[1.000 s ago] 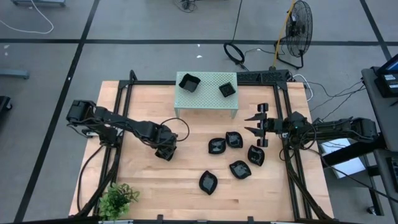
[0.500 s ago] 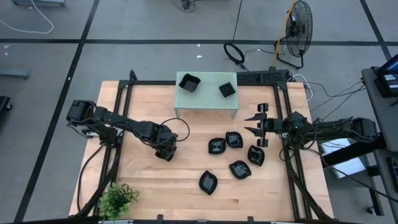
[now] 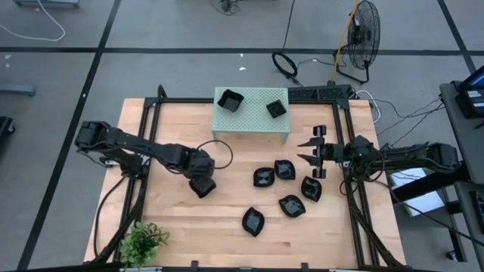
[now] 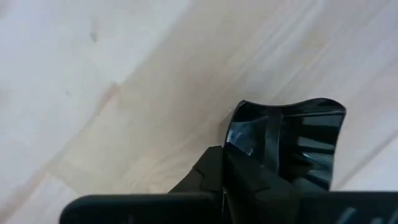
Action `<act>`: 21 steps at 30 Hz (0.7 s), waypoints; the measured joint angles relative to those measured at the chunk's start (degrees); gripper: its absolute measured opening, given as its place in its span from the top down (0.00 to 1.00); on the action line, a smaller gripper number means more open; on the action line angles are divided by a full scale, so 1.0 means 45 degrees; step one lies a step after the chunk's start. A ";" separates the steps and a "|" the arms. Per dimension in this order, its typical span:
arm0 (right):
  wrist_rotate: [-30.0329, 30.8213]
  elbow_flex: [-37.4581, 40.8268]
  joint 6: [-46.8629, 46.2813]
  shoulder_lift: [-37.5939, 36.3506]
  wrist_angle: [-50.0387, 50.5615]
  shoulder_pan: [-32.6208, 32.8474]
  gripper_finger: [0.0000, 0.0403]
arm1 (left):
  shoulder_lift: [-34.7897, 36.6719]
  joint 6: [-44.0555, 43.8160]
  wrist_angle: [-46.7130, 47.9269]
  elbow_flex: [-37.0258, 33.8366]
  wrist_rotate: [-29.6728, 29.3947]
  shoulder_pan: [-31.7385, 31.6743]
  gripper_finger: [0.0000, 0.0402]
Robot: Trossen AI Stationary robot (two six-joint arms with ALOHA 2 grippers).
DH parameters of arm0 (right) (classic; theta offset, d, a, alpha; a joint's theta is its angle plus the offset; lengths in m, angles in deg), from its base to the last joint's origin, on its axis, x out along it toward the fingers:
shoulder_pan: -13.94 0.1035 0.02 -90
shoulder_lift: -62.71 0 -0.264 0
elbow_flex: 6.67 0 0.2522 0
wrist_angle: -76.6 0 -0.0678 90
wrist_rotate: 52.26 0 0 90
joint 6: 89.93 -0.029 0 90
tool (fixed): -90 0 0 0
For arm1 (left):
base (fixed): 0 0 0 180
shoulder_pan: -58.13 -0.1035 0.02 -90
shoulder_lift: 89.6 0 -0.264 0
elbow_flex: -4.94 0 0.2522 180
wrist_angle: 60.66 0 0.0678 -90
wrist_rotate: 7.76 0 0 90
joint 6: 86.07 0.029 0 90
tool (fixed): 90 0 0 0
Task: Pick & Place Mini shaped plates
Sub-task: Stack the black distorted square plate on top of the other black distorted square plates on the shelf
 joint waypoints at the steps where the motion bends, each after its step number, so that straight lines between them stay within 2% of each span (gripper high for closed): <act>1: 0.0000 0.0000 0.0005 -0.0005 -0.0004 0.0000 0.69 | 0.0183 0.0017 0.0004 0.0190 -0.0251 -0.0009 0.98; 9: 0.0000 0.0000 -0.0005 -0.0003 -0.0007 0.0000 0.69 | 0.1319 0.1681 -0.0117 0.2657 -0.3137 -0.0295 0.98; 12: 0.0000 0.0000 -0.0003 -0.0005 -0.0010 0.0000 0.69 | 0.1456 0.3115 -0.0678 0.3609 -0.4861 -0.0594 0.97; 14: 0.0000 0.0000 -0.0005 0.0000 -0.0005 0.0000 0.69 | 0.1456 0.4264 -0.1390 0.4179 -0.5561 -0.0942 0.98; 17: 0.0000 0.0000 -0.0005 -0.0003 -0.0008 0.0000 0.69 | 0.1456 0.5741 -0.2470 0.4977 -0.5408 -0.1863 0.99; 21: 0.0000 0.0000 -0.0005 -0.0005 -0.0006 0.0000 0.69 | 0.1456 0.6026 -0.3203 0.5768 -0.4178 -0.3768 0.98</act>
